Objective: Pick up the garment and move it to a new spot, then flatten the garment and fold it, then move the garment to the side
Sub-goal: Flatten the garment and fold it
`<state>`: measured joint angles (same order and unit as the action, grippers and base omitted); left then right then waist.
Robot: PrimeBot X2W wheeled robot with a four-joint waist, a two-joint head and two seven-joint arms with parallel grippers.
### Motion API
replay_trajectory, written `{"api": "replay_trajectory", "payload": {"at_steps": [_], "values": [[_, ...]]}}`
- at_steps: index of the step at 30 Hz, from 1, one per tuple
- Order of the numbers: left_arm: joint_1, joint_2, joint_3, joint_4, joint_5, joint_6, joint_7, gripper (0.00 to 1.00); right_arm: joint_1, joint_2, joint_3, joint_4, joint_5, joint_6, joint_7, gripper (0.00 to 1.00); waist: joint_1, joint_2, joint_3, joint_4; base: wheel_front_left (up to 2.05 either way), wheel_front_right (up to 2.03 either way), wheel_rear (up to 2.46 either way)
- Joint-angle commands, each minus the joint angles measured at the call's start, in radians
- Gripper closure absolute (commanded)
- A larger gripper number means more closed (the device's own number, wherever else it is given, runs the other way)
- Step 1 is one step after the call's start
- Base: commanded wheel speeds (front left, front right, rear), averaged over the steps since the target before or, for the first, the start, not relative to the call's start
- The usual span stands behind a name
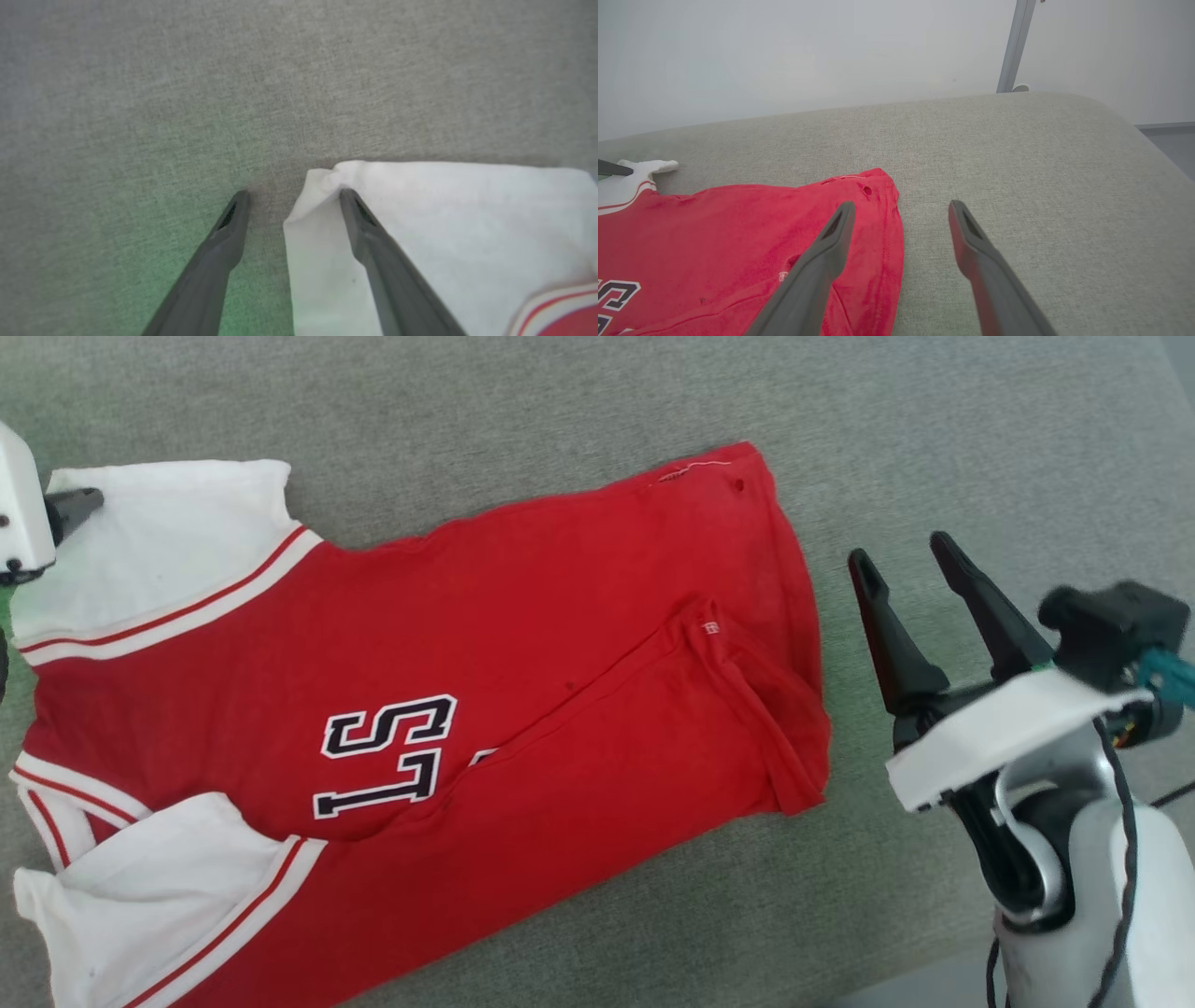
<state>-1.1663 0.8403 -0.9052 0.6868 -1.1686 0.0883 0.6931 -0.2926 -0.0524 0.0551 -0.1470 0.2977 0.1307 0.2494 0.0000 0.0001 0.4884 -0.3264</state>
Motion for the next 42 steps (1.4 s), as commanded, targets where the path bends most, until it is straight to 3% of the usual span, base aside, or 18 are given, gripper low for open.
{"api": "replay_trajectory", "payload": {"at_steps": [1,11,18,25,26,27,28,34,42], "values": [[0.030,-0.040,-0.026,0.044,-0.005,-0.004,0.030,1.00,-0.034,0.002,0.000,0.019,0.009,0.000,0.027,0.00,0.0000,-0.0001,0.011,0.007,0.00,0.00,0.00],[-0.073,-0.134,-0.036,0.116,0.028,-0.065,0.006,1.00,-0.251,-0.048,0.027,0.171,0.018,0.000,0.174,0.00,0.0000,-0.0001,0.046,0.062,0.00,0.00,0.00],[-0.129,-0.191,-0.044,0.169,0.044,-0.115,-0.026,1.00,-0.404,-0.141,0.071,0.354,0.060,0.000,0.353,0.00,0.0000,-0.0001,0.062,0.119,0.00,0.00,0.00],[-0.146,-0.226,-0.045,0.230,0.042,-0.147,-0.051,1.00,-0.483,-0.164,0.133,0.524,0.157,0.000,0.531,0.00,0.0000,-0.0001,0.067,0.152,0.00,0.00,0.00],[-0.150,-0.231,-0.045,0.238,0.041,-0.152,-0.057,1.00,-0.491,-0.165,0.144,0.547,0.170,0.000,0.563,0.14,0.0000,-0.0001,0.067,0.155,0.00,0.00,0.00],[-0.152,-0.236,-0.046,0.245,0.041,-0.156,-0.059,1.00,-0.498,-0.169,0.152,0.568,0.182,0.000,0.591,0.69,0.0000,-0.0001,0.066,0.160,0.00,0.00,0.00],[-0.154,-0.242,-0.046,0.250,0.040,-0.159,-0.063,1.00,-0.502,-0.173,0.154,0.584,0.189,0.000,0.608,1.00,0.0000,-0.0001,0.065,0.165,0.00,0.00,0.00],[-0.172,-0.261,-0.043,0.266,0.030,-0.184,-0.071,1.00,-0.537,-0.215,0.146,0.570,0.186,0.000,0.607,1.00,0.0000,-0.0001,0.037,0.198,0.00,0.00,0.00],[-0.187,-0.251,-0.053,0.220,0.032,-0.191,-0.034,1.00,-0.483,-0.271,0.123,0.447,0.190,0.000,0.591,1.00,0.0000,-0.0001,-0.032,0.242,0.00,0.00,0.00]]}}
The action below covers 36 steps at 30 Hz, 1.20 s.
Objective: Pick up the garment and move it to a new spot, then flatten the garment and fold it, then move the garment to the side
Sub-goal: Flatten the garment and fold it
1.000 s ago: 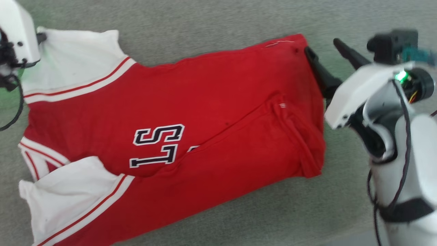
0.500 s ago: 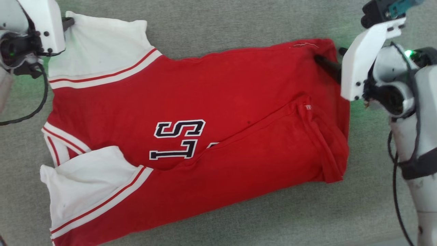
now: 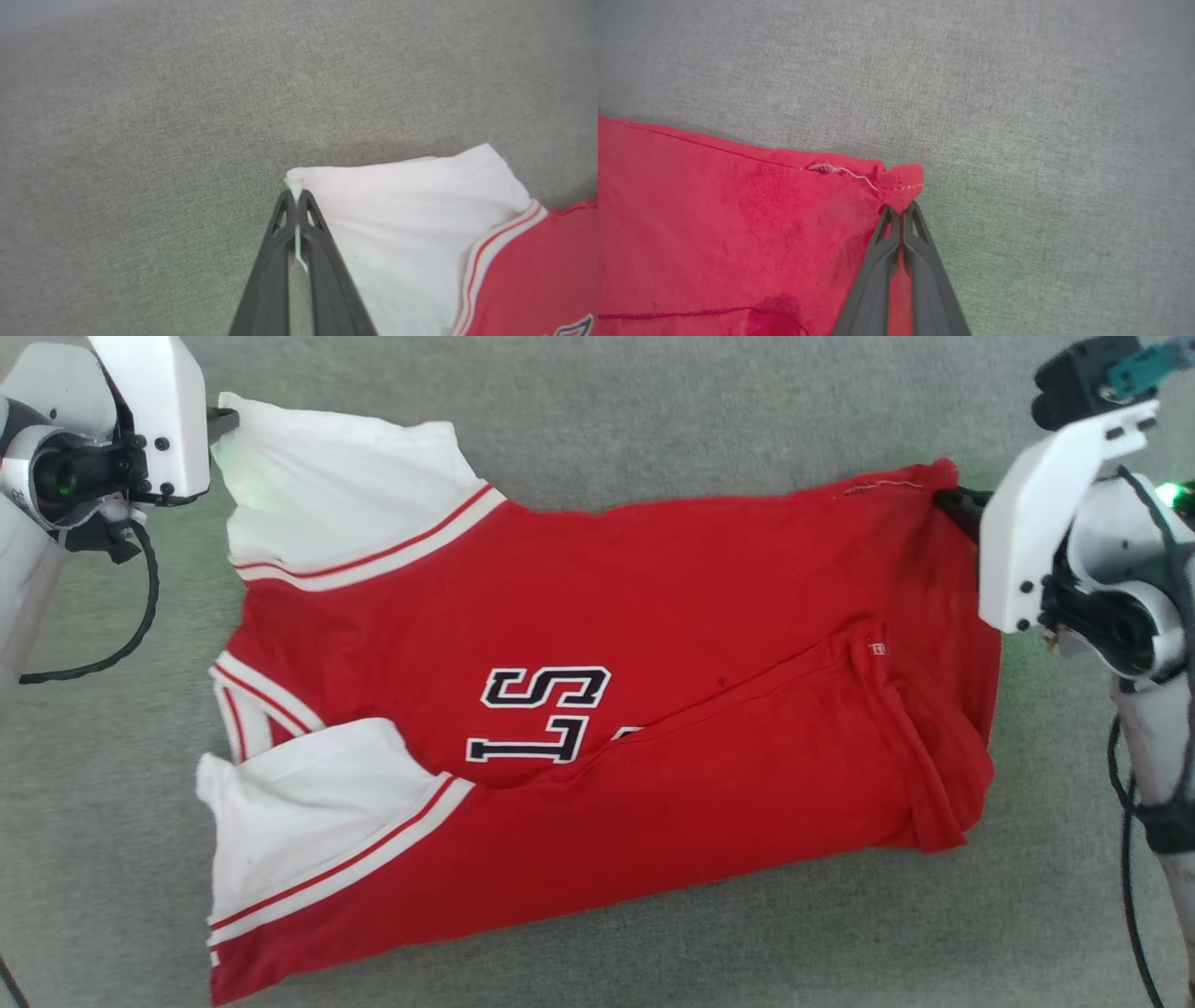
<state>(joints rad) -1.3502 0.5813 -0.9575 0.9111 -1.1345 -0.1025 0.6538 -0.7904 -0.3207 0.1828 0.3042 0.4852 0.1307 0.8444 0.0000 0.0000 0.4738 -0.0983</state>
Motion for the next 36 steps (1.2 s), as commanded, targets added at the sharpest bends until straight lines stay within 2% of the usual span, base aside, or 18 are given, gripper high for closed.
{"api": "replay_trajectory", "payload": {"at_steps": [1,6,12,13,19,27,31,36], "values": [[-0.001,0.012,0.000,-0.015,-0.005,0.006,0.008,1.00,0.026,-0.004,-0.010,-0.025,0.008,0.000,-0.005,1.00,0.0000,0.0000,-0.026,0.018,0.00,0.00,0.00],[0.037,0.053,-0.007,-0.115,-0.005,0.030,0.032,1.00,0.095,-0.022,-0.033,-0.132,0.014,0.000,0.017,1.00,0.0000,0.0000,-0.069,0.037,0.00,0.00,0.00],[0.147,0.166,-0.001,-0.383,-0.028,0.130,0.067,1.00,0.221,-0.050,-0.061,-0.307,0.028,0.000,0.077,1.00,0.0000,0.0000,-0.118,0.060,0.00,0.00,0.00],[0.147,0.166,-0.001,-0.383,-0.028,0.130,0.067,1.00,0.221,-0.050,-0.061,-0.307,0.028,0.000,0.077,1.00,0.0000,0.0000,-0.118,0.060,0.00,0.00,0.00],[0.294,0.311,0.009,-0.735,-0.070,0.281,0.086,1.00,0.354,-0.069,-0.116,-0.451,0.052,0.000,0.141,1.00,0.0000,0.0000,-0.142,0.073,0.00,0.00,0.00],[0.486,0.482,0.000,-1.140,-0.105,0.478,0.071,1.00,0.523,-0.034,-0.209,-0.551,0.056,0.000,0.212,1.00,0.0000,0.0000,-0.156,0.080,0.00,0.00,0.00],[0.565,0.508,-0.015,-1.236,-0.129,0.537,0.049,1.00,0.577,-0.013,-0.231,-0.541,0.041,0.000,0.218,1.00,0.0000,0.0000,-0.159,0.083,0.00,0.00,0.00],[0.638,0.482,-0.042,-1.215,-0.152,0.555,0.024,1.00,0.589,0.024,-0.228,-0.463,0.035,0.000,0.203,1.00,0.0000,0.0000,-0.161,0.084,0.00,0.00,0.00]]}}
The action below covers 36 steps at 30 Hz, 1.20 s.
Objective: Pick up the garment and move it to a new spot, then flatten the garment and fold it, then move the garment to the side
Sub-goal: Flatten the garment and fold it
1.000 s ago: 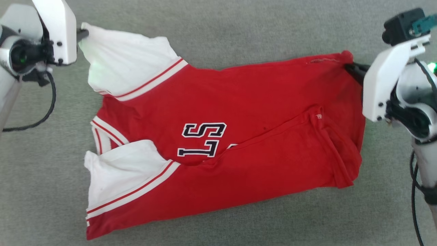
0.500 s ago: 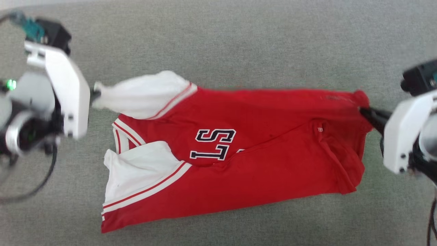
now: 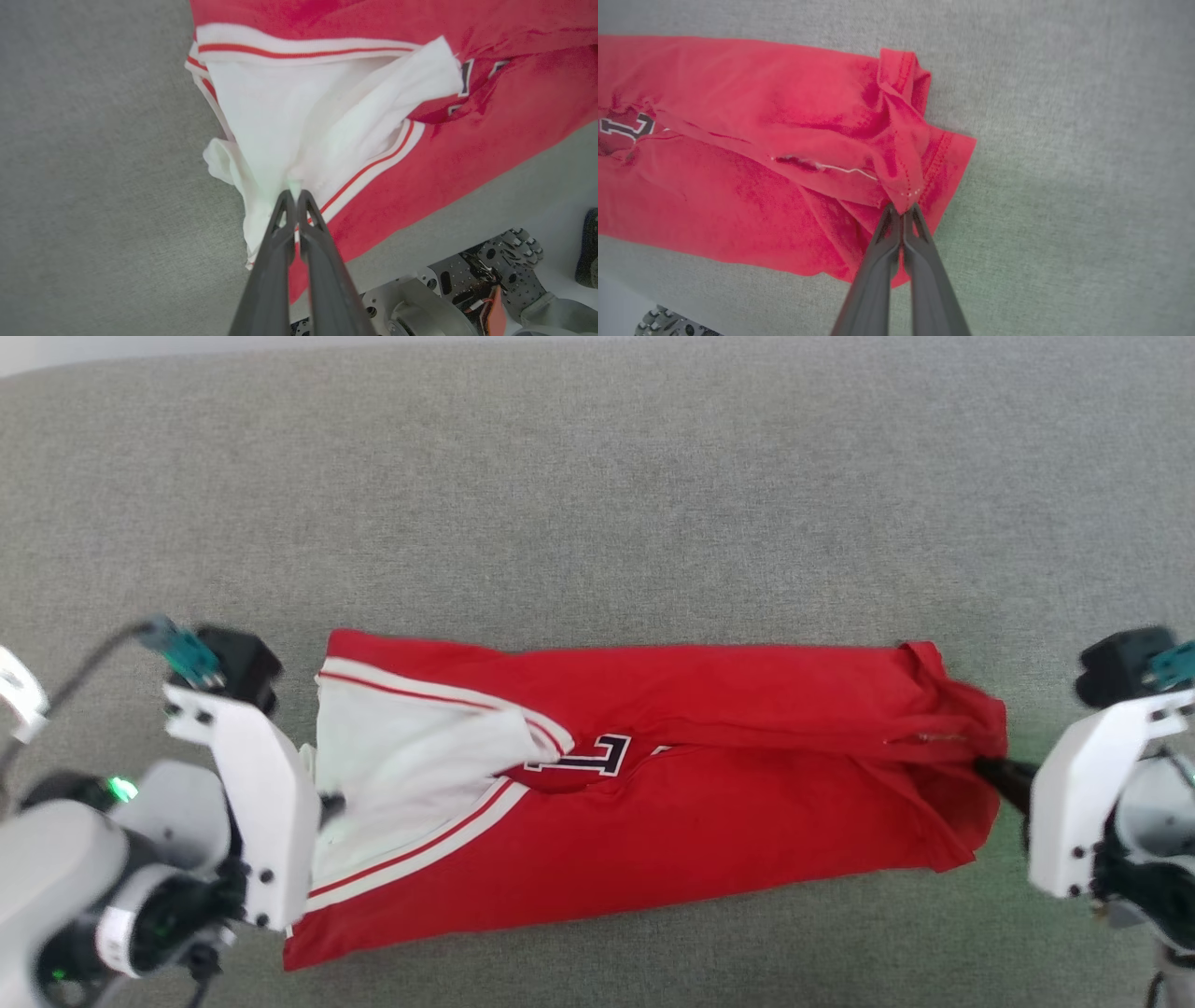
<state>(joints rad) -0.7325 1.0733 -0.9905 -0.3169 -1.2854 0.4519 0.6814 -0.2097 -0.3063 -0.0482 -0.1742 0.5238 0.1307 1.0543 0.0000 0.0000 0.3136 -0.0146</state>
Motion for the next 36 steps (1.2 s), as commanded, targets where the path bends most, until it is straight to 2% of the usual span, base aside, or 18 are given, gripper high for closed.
{"api": "replay_trajectory", "payload": {"at_steps": [1,2,3,4,5,6,7,8,9,10,11,12,19,20,25,31,36], "values": [[0.030,-0.020,-0.014,0.033,-0.006,-0.003,-0.009,1.00,0.002,0.013,0.008,0.034,-0.007,0.000,-0.016,1.00,0.0000,0.0000,-0.002,0.001,0.00,0.00,0.00],[0.038,-0.032,-0.020,0.057,-0.010,-0.012,-0.013,1.00,-0.005,0.021,0.012,0.059,-0.002,0.000,-0.023,1.00,0.0000,0.0000,-0.004,0.001,0.00,0.00,0.00],[0.045,-0.051,-0.022,0.081,-0.021,-0.022,-0.019,1.00,-0.011,0.025,0.017,0.083,-0.002,0.000,-0.032,0.87,0.0000,0.0000,-0.007,0.001,0.00,0.00,0.00],[0.052,-0.067,-0.021,0.112,-0.031,-0.032,-0.028,1.00,-0.021,0.018,0.026,0.102,-0.015,0.000,-0.043,0.62,0.0000,0.0000,-0.008,0.001,0.00,0.00,0.00],[0.060,-0.079,-0.022,0.141,-0.036,-0.044,-0.036,1.00,-0.030,0.018,0.034,0.123,-0.015,0.000,-0.054,0.44,0.0000,0.0000,-0.011,0.001,0.00,0.00,0.00],[0.064,-0.089,-0.022,0.170,-0.038,-0.055,-0.045,1.00,-0.036,0.024,0.038,0.142,-0.010,0.000,-0.066,0.15,0.0000,0.0000,-0.014,0.000,0.00,0.00,0.00],[0.065,-0.099,-0.021,0.197,-0.036,-0.067,-0.059,0.85,-0.040,0.022,0.041,0.157,-0.013,0.000,-0.076,0.00,0.0000,0.0000,-0.017,0.001,0.00,0.00,0.00],[0.069,-0.113,-0.017,0.223,-0.043,-0.076,-0.070,0.67,-0.044,0.017,0.048,0.171,-0.016,0.000,-0.083,0.00,0.0000,0.0000,-0.020,0.001,0.00,0.00,0.00],[0.074,-0.121,-0.016,0.240,-0.049,-0.087,-0.079,0.62,-0.046,0.018,0.050,0.181,-0.011,0.000,-0.086,0.00,0.0000,0.0000,-0.024,0.002,0.00,0.00,0.00],[0.077,-0.127,-0.014,0.255,-0.046,-0.095,-0.092,0.52,-0.047,0.016,0.052,0.185,-0.008,0.000,-0.087,0.00,0.0000,0.0000,-0.028,0.003,0.00,0.00,0.00],[0.080,-0.130,-0.011,0.267,-0.041,-0.102,-0.106,0.15,-0.048,0.010,0.049,0.186,-0.008,0.000,-0.090,0.00,0.0000,0.0000,-0.032,0.005,0.00,0.00,0.00],[0.085,-0.136,-0.007,0.276,-0.040,-0.110,-0.121,0.00,-0.045,0.008,0.043,0.187,-0.004,0.000,-0.089,0.00,0.0000,0.0000,-0.036,0.007,0.00,0.00,0.00],[0.115,-0.146,0.032,0.266,0.005,-0.174,-0.298,0.00,-0.023,0.008,-0.024,0.135,0.005,0.000,-0.060,0.00,0.0000,0.0000,-0.062,0.021,0.00,0.00,0.00],[0.115,-0.146,0.032,0.266,0.005,-0.174,-0.298,0.00,-0.023,0.008,-0.024,0.135,0.005,0.000,-0.060,0.00,0.0000,0.0000,-0.062,0.021,0.00,0.00,0.00],[0.154,-0.155,0.062,0.262,0.057,-0.210,-0.474,0.00,-0.024,0.013,-0.056,0.133,-0.013,0.000,-0.034,0.00,0.0000,0.0000,-0.068,0.036,0.00,0.00,0.00],[0.203,-0.190,0.093,0.290,0.110,-0.243,-0.680,0.00,-0.051,0.017,-0.041,0.198,-0.016,0.000,-0.042,0.00,0.0000,0.0000,-0.066,0.066,0.00,0.00,0.00],[0.242,-0.238,0.110,0.347,0.148,-0.274,-0.838,0.00,-0.088,0.008,0.012,0.291,-0.003,0.000,-0.069,0.00,0.0000,0.0000,-0.056,0.091,0.00,0.00,0.00]]}}
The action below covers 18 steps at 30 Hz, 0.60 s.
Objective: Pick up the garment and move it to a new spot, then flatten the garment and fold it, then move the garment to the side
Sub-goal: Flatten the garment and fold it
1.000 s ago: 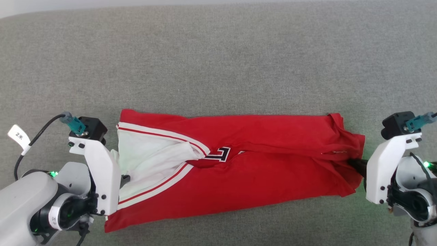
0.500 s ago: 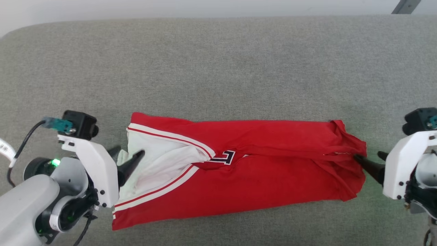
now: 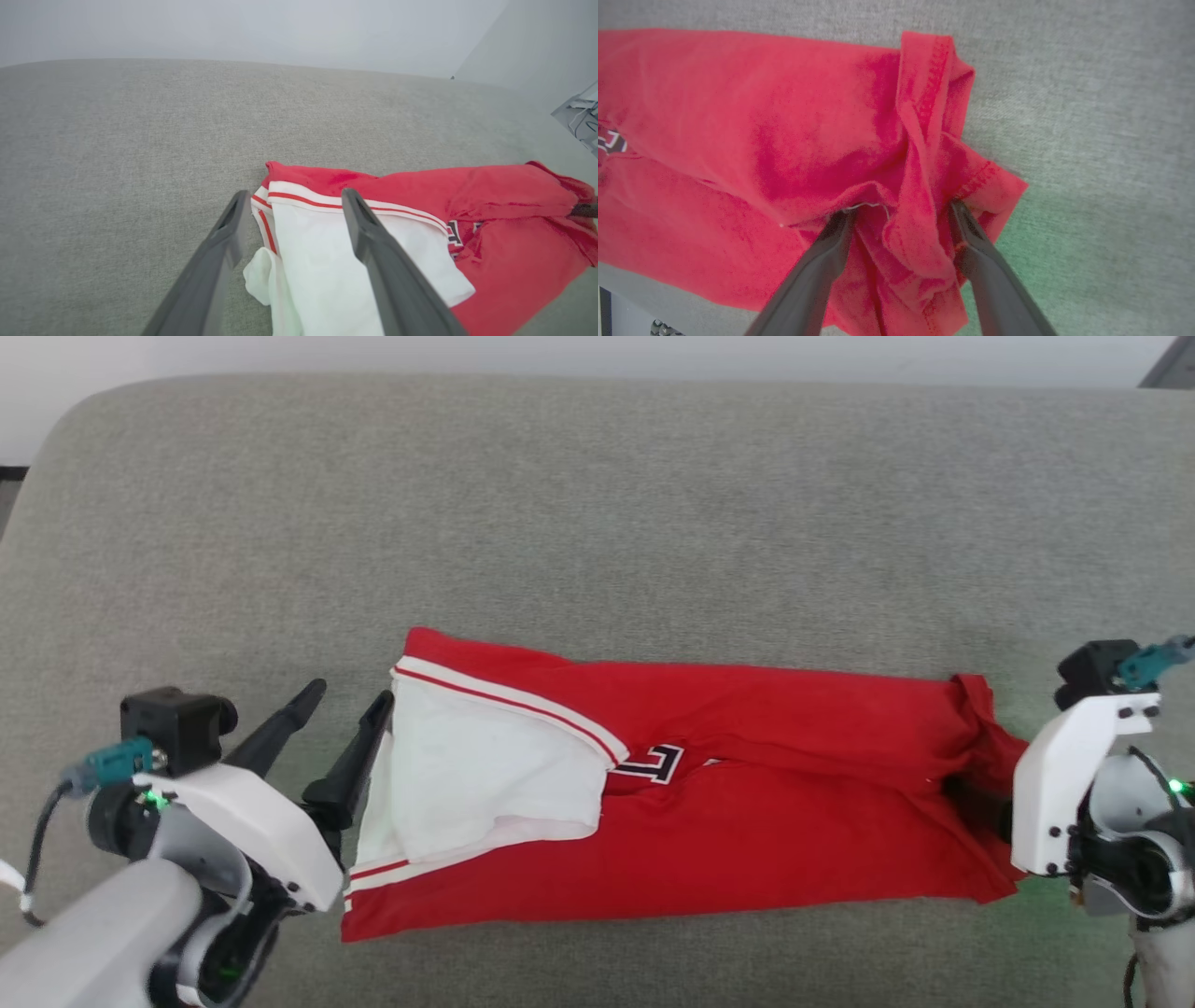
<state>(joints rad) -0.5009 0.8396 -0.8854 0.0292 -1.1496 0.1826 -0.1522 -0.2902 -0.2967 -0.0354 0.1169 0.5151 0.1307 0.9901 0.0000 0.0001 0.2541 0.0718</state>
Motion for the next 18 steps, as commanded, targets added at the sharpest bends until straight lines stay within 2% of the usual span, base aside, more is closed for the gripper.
{"api": "replay_trajectory", "payload": {"at_steps": [1,5,9,13,14,15,16,17,18], "values": [[0.019,-0.018,0.007,0.014,0.012,-0.012,-0.029,0.00,-0.017,-0.006,0.016,0.020,0.007,0.000,-0.014,0.00,0.0000,-0.0001,0.005,0.010,0.00,0.00,0.00],[0.047,-0.071,0.036,0.069,0.026,-0.041,-0.095,0.00,-0.047,-0.006,0.081,0.106,0.048,0.000,-0.034,0.00,0.0000,-0.0001,0.010,0.028,0.00,0.00,0.00],[0.090,-0.125,0.092,0.121,0.057,-0.071,-0.113,0.00,-0.077,-0.001,0.137,0.171,0.105,0.000,-0.048,0.00,0.0000,-0.0001,0.013,0.042,0.00,0.00,0.00],[0.160,-0.199,0.231,0.146,0.135,-0.110,-0.114,0.00,-0.101,-0.009,0.187,0.214,0.157,0.001,-0.057,0.02,0.0000,-0.0001,0.014,0.053,0.00,0.00,0.00],[0.177,-0.221,0.272,0.147,0.160,-0.122,-0.114,0.00,-0.105,-0.011,0.204,0.223,0.169,0.001,-0.057,0.22,0.0000,-0.0001,0.013,0.054,0.00,0.00,0.00],[0.196,-0.244,0.311,0.150,0.177,-0.137,-0.114,0.00,-0.108,-0.014,0.219,0.226,0.178,0.001,-0.060,0.59,0.0000,-0.0001,0.013,0.055,0.00,0.00,0.00],[0.216,-0.261,0.344,0.156,0.212,-0.149,-0.113,0.00,-0.112,-0.018,0.230,0.233,0.189,0.001,-0.064,0.87,0.0000,-0.0001,0.013,0.056,0.00,0.00,0.00],[0.234,-0.282,0.382,0.159,0.237,-0.161,-0.114,0.00,-0.115,-0.023,0.239,0.241,0.198,0.001,-0.068,1.00,0.0000,-0.0001,0.012,0.057,0.00,0.00,0.00],[0.253,-0.308,0.425,0.160,0.263,-0.176,-0.113,0.00,-0.118,-0.027,0.247,0.248,0.208,0.001,-0.072,1.00,0.0000,-0.0001,0.011,0.058,0.00,0.00,0.00]]}}
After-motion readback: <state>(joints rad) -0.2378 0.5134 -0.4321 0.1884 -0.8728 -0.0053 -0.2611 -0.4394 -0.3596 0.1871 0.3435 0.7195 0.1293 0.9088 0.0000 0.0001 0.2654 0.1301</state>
